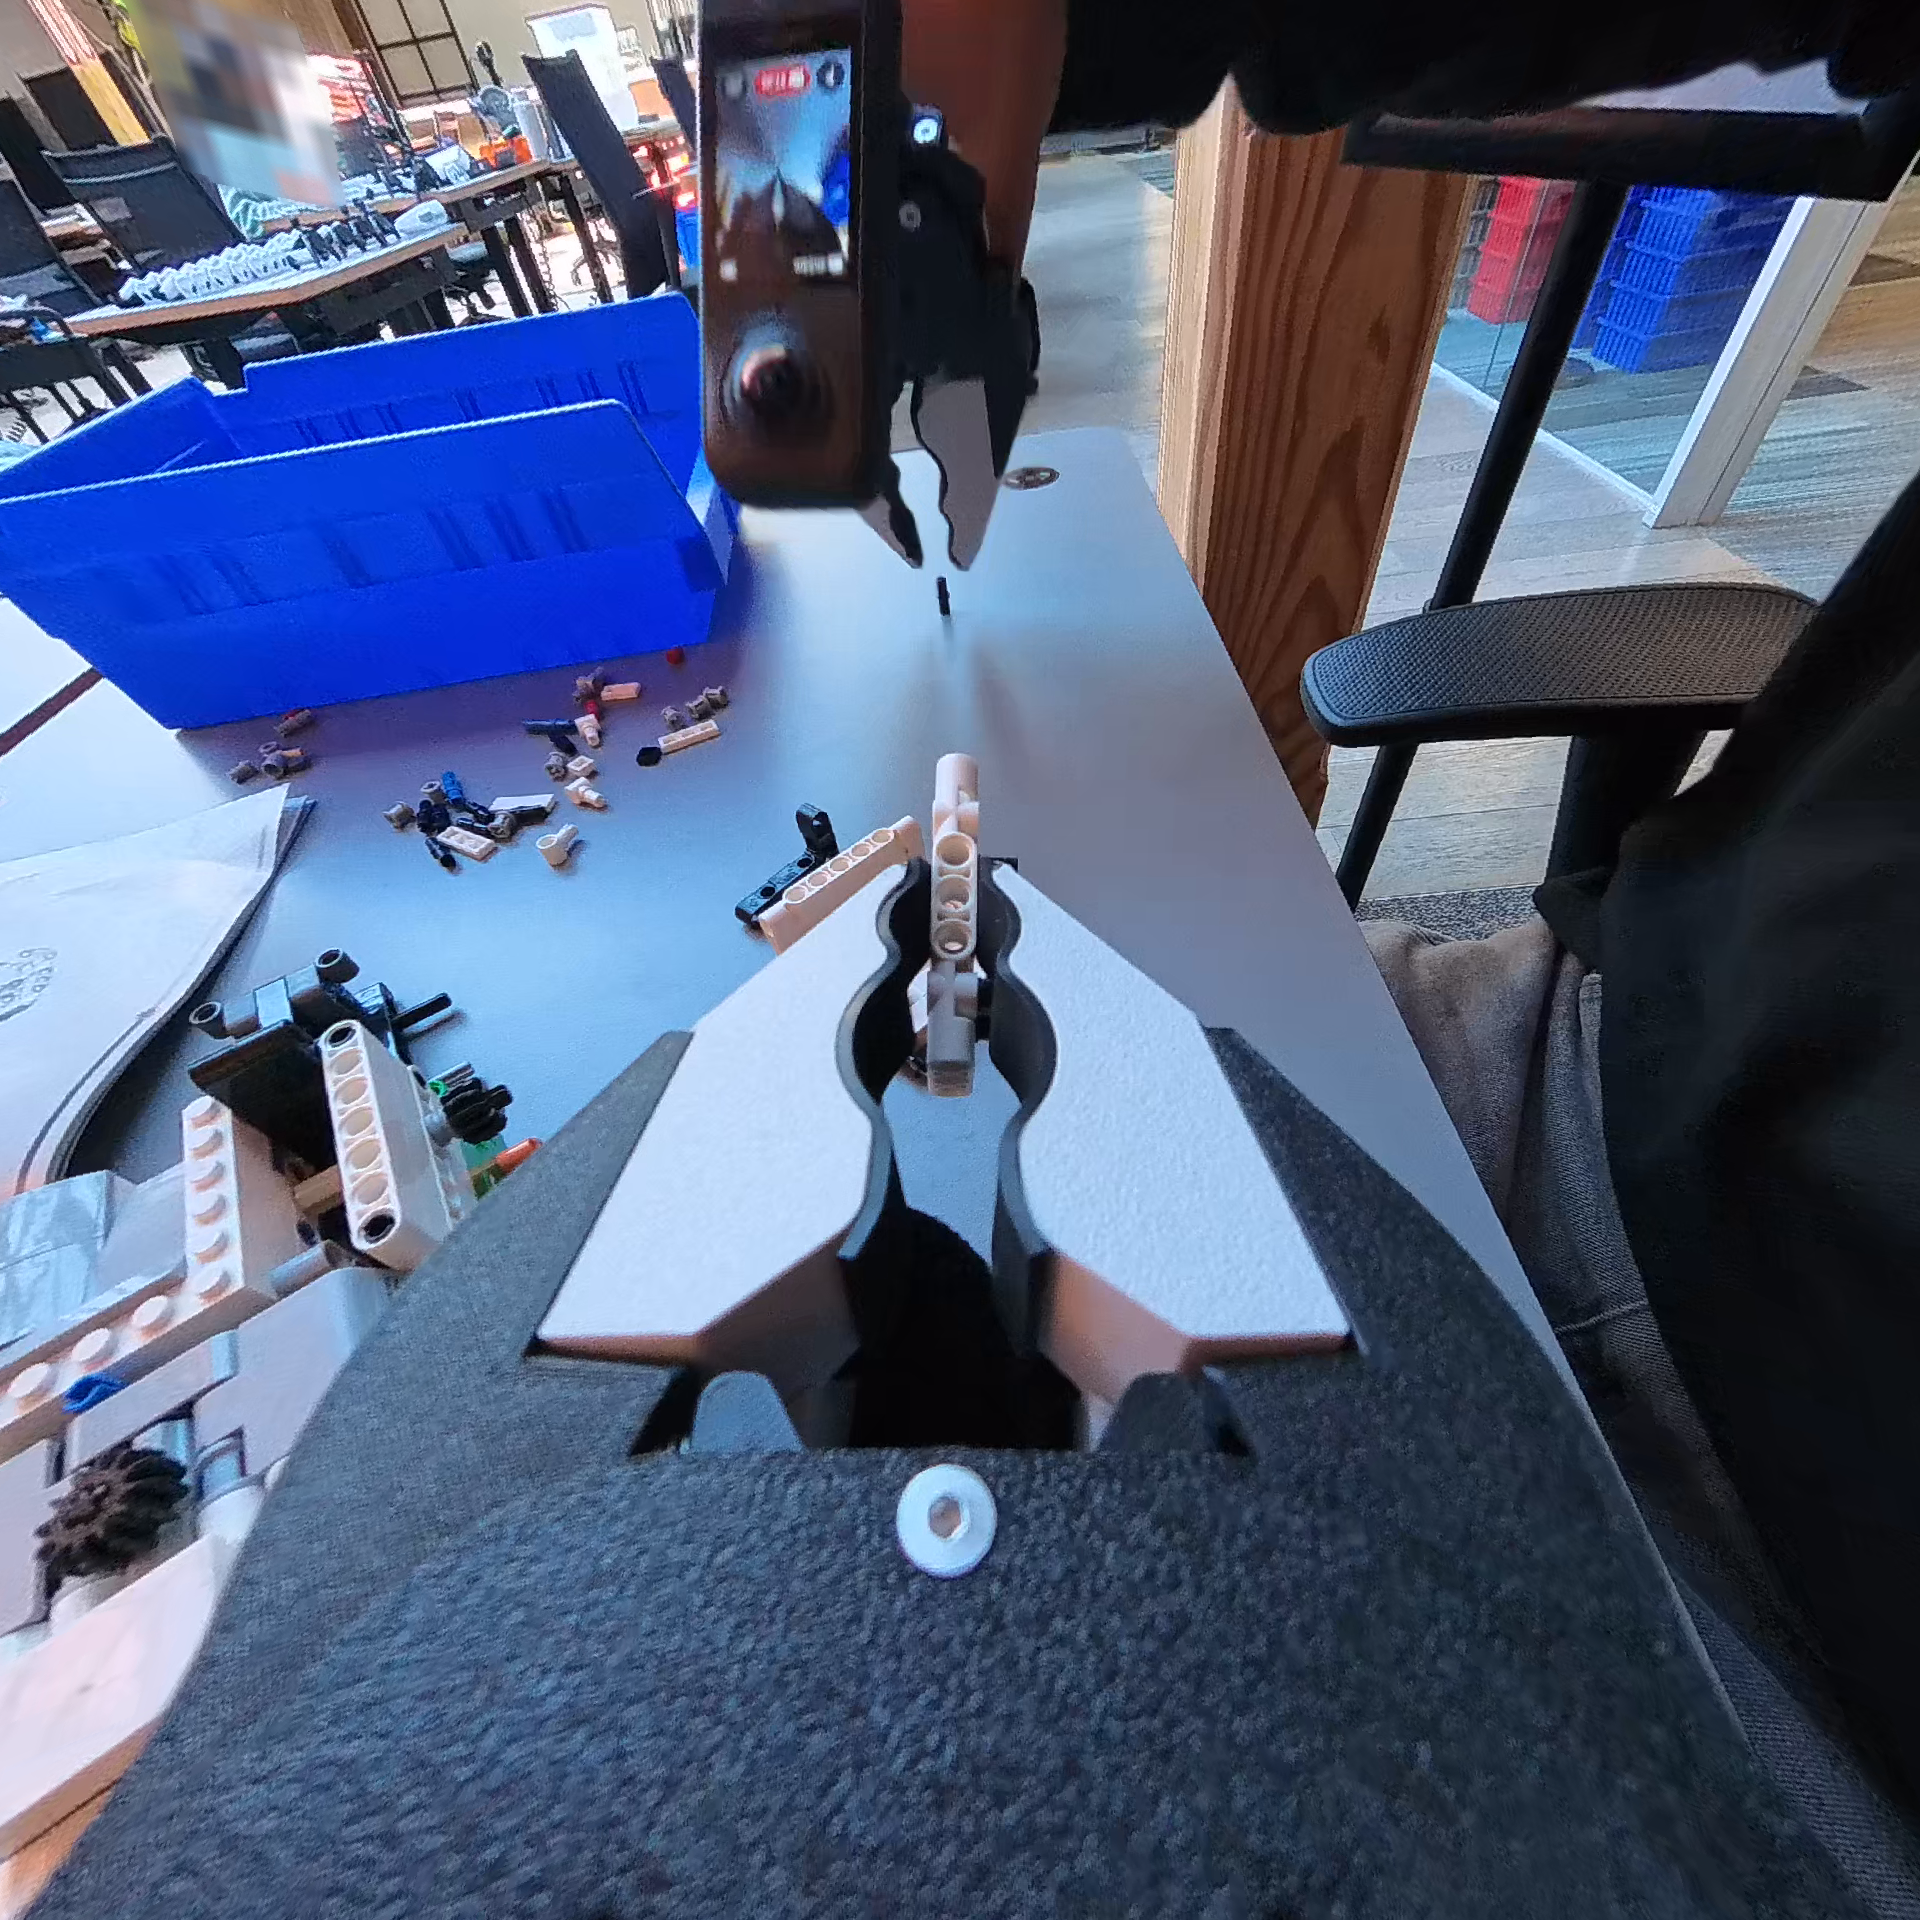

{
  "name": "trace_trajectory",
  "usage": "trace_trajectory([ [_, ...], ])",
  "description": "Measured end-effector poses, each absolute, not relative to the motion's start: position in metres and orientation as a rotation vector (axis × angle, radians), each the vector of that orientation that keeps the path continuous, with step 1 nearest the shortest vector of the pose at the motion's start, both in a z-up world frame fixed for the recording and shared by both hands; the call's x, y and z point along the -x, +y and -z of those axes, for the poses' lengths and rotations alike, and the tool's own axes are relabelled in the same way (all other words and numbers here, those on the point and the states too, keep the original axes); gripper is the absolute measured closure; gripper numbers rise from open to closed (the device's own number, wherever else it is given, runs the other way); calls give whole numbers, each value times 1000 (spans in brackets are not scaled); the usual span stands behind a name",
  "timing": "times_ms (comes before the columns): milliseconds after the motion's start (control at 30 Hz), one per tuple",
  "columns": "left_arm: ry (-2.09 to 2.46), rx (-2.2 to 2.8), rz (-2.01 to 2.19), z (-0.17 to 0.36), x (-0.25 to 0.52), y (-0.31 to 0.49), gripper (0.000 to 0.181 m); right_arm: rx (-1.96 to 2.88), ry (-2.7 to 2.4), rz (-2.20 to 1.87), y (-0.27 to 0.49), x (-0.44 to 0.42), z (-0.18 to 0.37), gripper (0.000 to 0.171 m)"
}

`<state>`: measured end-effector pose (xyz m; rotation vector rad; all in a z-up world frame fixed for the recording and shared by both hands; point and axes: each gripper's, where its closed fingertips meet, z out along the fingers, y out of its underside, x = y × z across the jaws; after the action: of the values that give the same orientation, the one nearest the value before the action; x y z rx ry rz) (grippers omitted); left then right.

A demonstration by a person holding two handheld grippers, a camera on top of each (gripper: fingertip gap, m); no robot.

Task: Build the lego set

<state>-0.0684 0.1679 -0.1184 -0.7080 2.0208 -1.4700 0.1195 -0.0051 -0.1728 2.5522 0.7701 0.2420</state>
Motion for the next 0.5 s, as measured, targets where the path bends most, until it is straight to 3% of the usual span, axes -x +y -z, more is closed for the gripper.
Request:
trace_trajectory([
  [33,2020,708,1470,118,68,168,175,-2584,765,-262,-4,-122,169,155],
  [267,2003,720,1486,116,68,170,175,-3338,411,-92,15,-121,135,142],
  [333,1995,730,1494,115,67,171,175,-3514,429,-125,17,-122,135,147],
  [500,1989,751,1510,114,66,173,175,-3549,363,-106,1,-120,164,148],
])
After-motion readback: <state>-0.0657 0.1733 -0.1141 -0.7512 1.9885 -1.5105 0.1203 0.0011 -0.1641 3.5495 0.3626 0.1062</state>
